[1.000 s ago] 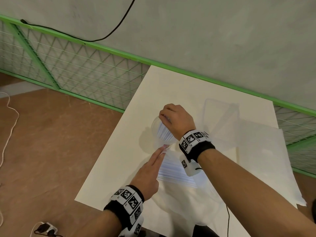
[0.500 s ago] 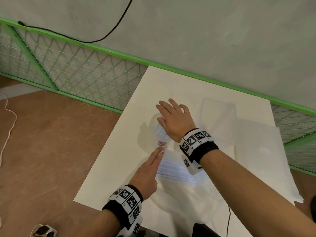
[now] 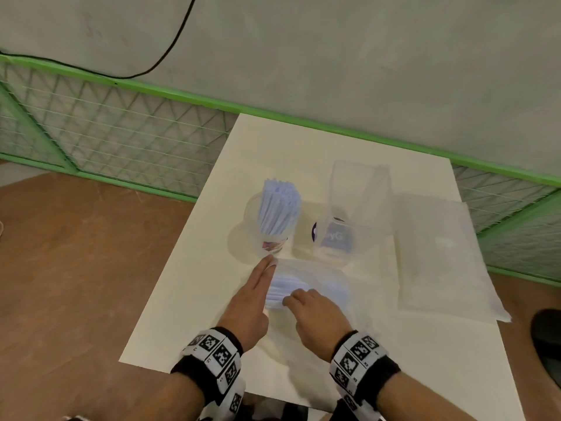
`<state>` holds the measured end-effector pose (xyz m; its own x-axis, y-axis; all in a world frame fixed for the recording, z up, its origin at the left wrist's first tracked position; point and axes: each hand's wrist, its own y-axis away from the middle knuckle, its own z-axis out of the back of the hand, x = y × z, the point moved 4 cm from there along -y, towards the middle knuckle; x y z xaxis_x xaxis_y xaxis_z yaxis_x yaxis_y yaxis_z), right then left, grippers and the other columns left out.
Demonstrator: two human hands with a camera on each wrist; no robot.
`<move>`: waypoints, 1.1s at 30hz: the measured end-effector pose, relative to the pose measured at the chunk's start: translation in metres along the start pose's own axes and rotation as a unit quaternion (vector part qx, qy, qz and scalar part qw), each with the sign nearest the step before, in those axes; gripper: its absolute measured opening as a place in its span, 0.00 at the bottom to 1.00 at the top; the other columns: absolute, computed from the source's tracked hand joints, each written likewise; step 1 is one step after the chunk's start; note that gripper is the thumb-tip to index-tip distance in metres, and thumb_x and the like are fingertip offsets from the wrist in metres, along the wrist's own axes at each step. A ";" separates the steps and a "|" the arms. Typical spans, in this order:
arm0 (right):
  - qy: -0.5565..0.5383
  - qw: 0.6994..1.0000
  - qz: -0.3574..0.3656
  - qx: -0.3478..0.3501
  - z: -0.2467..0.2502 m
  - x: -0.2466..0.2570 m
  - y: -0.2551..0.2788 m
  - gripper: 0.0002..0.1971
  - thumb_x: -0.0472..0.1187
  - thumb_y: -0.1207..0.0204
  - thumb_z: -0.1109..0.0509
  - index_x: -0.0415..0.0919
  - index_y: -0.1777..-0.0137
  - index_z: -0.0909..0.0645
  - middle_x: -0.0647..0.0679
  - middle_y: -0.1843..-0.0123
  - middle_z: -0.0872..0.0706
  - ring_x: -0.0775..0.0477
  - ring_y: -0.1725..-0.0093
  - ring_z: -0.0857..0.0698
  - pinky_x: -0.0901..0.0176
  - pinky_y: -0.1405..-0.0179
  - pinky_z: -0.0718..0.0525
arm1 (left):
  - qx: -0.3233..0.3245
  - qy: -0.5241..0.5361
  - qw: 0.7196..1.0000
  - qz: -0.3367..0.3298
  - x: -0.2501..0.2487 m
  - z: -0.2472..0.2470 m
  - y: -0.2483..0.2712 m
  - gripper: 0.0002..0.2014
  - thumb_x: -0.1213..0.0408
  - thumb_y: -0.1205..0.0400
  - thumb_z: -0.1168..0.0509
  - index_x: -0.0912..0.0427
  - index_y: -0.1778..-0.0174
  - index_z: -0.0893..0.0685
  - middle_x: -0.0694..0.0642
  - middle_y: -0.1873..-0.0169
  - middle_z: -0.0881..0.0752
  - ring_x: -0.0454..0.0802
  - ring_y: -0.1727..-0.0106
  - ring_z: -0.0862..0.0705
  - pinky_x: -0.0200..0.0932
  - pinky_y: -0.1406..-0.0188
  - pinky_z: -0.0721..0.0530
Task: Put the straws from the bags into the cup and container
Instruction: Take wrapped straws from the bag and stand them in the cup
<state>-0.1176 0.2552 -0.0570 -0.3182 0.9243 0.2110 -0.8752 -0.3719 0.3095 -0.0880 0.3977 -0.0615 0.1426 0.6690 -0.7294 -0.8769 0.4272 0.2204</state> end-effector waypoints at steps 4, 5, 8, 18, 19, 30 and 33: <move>0.041 0.997 -0.065 0.010 -0.031 -0.020 0.000 0.31 0.28 0.25 0.36 0.39 0.21 0.36 0.42 0.23 0.31 0.35 0.30 0.27 0.45 0.35 0.25 | -0.002 0.001 1.000 -0.015 -0.004 -0.006 0.003 0.52 0.87 0.32 0.43 0.46 0.14 0.50 0.30 0.17 0.59 0.38 0.21 0.35 0.30 0.44 0.22; 0.039 0.997 -0.071 0.004 -0.036 -0.022 0.000 0.32 0.27 0.26 0.34 0.39 0.21 0.35 0.42 0.23 0.30 0.35 0.30 0.26 0.45 0.35 0.24 | -0.001 0.004 1.000 -0.017 -0.004 -0.009 0.005 0.52 0.87 0.32 0.43 0.46 0.14 0.50 0.30 0.17 0.59 0.39 0.21 0.34 0.33 0.43 0.20; 0.037 0.996 -0.078 -0.036 -0.043 -0.023 -0.003 0.31 0.29 0.37 0.24 0.39 0.31 0.21 0.43 0.35 0.18 0.36 0.42 0.16 0.47 0.48 0.15 | -0.003 0.003 1.000 -0.020 -0.003 -0.014 0.008 0.52 0.87 0.32 0.43 0.47 0.14 0.51 0.31 0.17 0.58 0.39 0.19 0.37 0.37 0.38 0.19; 0.061 0.990 -0.121 -0.038 -0.050 -0.024 -0.008 0.20 0.34 0.31 0.29 0.42 0.38 0.17 0.47 0.40 0.14 0.40 0.45 0.14 0.50 0.49 0.15 | -0.006 0.005 1.000 0.005 -0.001 -0.012 0.012 0.52 0.85 0.32 0.41 0.46 0.14 0.51 0.31 0.17 0.59 0.46 0.31 0.24 0.35 0.45 0.19; 0.053 0.990 -0.123 -0.037 -0.049 -0.024 -0.008 0.21 0.35 0.34 0.25 0.43 0.40 0.16 0.48 0.43 0.14 0.42 0.47 0.13 0.51 0.51 0.14 | -0.007 0.003 1.000 0.006 -0.001 -0.012 0.012 0.52 0.85 0.32 0.41 0.46 0.14 0.51 0.31 0.17 0.59 0.46 0.32 0.24 0.36 0.45 0.18; 0.019 0.993 -0.113 -0.041 -0.049 -0.029 -0.014 0.23 0.33 0.19 0.41 0.43 0.24 0.32 0.47 0.23 0.29 0.42 0.26 0.29 0.52 0.27 0.30 | -0.014 -0.006 1.000 0.013 0.000 -0.009 0.016 0.52 0.85 0.31 0.41 0.47 0.14 0.50 0.30 0.17 0.58 0.46 0.34 0.23 0.38 0.48 0.16; 0.003 0.992 -0.117 -0.053 -0.046 -0.029 -0.017 0.26 0.33 0.19 0.39 0.43 0.22 0.35 0.46 0.22 0.30 0.43 0.25 0.29 0.53 0.26 0.31 | -0.016 -0.009 1.000 0.014 0.002 -0.008 0.014 0.52 0.85 0.31 0.41 0.46 0.14 0.51 0.28 0.18 0.59 0.44 0.34 0.23 0.39 0.49 0.15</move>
<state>-0.1100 0.2389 -0.1115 -0.1044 0.9846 0.1402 -0.9584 -0.1372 0.2501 -0.1041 0.4003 -0.0653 0.1263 0.6916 -0.7112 -0.8952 0.3883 0.2187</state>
